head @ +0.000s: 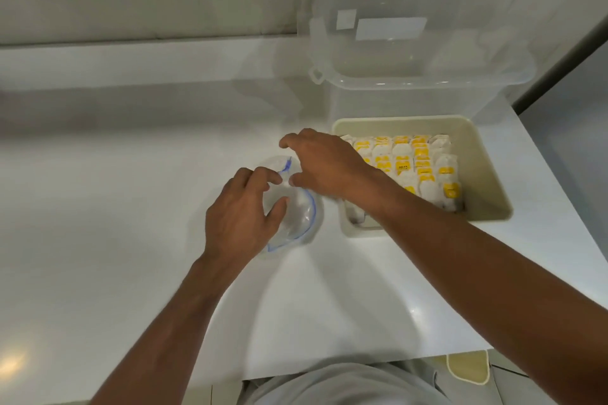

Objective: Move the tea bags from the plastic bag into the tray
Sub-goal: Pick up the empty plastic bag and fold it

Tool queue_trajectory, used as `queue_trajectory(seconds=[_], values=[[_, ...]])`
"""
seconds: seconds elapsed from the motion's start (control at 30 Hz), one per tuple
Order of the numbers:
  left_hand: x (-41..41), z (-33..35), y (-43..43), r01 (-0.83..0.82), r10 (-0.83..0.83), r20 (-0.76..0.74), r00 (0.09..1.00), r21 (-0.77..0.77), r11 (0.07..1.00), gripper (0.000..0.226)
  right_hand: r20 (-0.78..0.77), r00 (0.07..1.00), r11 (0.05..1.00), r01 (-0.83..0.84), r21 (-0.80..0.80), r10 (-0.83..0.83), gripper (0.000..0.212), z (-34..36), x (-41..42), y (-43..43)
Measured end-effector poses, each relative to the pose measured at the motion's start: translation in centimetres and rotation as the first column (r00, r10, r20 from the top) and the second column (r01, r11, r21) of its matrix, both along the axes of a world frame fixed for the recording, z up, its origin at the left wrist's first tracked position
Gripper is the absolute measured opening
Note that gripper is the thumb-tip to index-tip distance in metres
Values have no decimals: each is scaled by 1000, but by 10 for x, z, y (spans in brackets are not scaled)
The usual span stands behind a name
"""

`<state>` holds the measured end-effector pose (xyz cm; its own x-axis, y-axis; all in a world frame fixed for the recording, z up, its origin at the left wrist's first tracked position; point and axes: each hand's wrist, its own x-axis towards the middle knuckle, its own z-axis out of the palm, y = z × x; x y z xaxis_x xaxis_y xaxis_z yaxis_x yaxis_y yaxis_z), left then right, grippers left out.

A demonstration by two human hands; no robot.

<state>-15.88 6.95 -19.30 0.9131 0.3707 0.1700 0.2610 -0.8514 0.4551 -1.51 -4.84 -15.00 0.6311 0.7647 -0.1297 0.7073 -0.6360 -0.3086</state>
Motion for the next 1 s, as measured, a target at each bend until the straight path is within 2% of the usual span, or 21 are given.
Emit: queue_trajectory(seconds=[0.13,0.2,0.3,0.37,0.43,0.5,0.53,0.57,0.63,0.7,0.73,0.8,0.87,0.93,0.97,1.0], values=[[-2,-10,5,43,-42,31,999,-8,999,30,48,999,985,-8,-172,17,74,-17,-9,16],[-1,-12,9,54,-53,46,998,-19,998,31,65,998,979,17,-205,-3,74,-23,-12,21],[3,-16,13,60,-57,53,997,-68,996,33,77,995,981,72,-179,-59,65,-27,-14,26],[3,-19,16,41,-38,75,996,-37,998,38,54,994,982,98,-163,-90,54,-30,-15,27],[1,-20,20,-31,32,113,993,-16,999,53,4,990,983,141,-114,-141,45,-33,-13,27],[-6,-20,28,-118,134,104,985,-148,982,73,-26,978,978,206,-33,-206,39,-29,-13,25],[-8,-18,33,-146,168,50,985,-297,944,82,-24,970,970,243,16,-243,38,-24,-13,23],[-9,-15,37,-166,179,-19,984,-471,866,87,-33,959,957,283,61,-282,37,-18,-13,21],[-9,-11,45,-172,133,-111,985,-703,690,75,-132,924,912,376,165,-357,31,-6,-17,14],[-5,-7,49,-129,109,-78,991,-766,630,46,-249,879,832,469,296,-406,24,3,-22,7],[-2,-4,49,-101,133,-29,991,-811,576,37,-262,864,798,500,337,-430,23,5,-25,5],[4,5,43,-29,246,76,966,-918,397,29,-323,827,724,560,402,-460,23,8,-33,3],[11,14,32,93,329,171,929,-966,240,30,-534,735,596,665,450,-417,29,10,-47,9],[17,17,19,200,320,239,917,-968,151,43,-734,616,476,756,449,-287,32,7,-64,21],[20,17,12,226,306,250,919,-968,112,48,-769,594,470,762,445,-235,29,3,-71,26],[23,19,7,211,300,225,927,-974,81,51,-744,628,526,723,448,-230,23,1,-78,29]])
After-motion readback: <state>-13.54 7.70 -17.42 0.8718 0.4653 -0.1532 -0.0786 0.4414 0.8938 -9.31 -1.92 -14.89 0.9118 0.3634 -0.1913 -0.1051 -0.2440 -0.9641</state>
